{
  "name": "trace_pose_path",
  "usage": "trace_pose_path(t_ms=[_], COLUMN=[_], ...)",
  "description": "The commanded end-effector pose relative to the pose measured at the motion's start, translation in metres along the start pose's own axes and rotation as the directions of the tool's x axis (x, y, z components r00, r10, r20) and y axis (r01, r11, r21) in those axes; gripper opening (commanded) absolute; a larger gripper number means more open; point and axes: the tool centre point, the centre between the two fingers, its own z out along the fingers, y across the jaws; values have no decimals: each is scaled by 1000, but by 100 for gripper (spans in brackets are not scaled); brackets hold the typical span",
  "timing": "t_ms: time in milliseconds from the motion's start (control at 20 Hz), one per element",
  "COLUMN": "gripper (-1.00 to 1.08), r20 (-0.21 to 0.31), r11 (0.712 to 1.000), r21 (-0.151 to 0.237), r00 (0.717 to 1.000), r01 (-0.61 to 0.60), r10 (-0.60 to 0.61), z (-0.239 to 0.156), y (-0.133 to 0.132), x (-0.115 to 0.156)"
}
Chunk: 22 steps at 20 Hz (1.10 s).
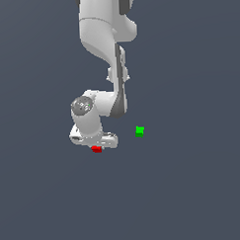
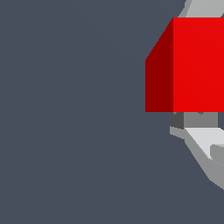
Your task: Stack the red cube on top of the green cube.
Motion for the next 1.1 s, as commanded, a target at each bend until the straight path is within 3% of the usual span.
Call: trace_pose_path(t_ms=[0,500,1050], gripper=[-100,-100,-100], r20=[-2,-2,-3], r11=[1000,1000,1000], r21=[0,0,0], r00=[1000,1000,1000], r01=[0,-1,-1], r10=[0,1,1], z=[-16,-73,-74], y=[0,1,-8], x=[0,0,-4])
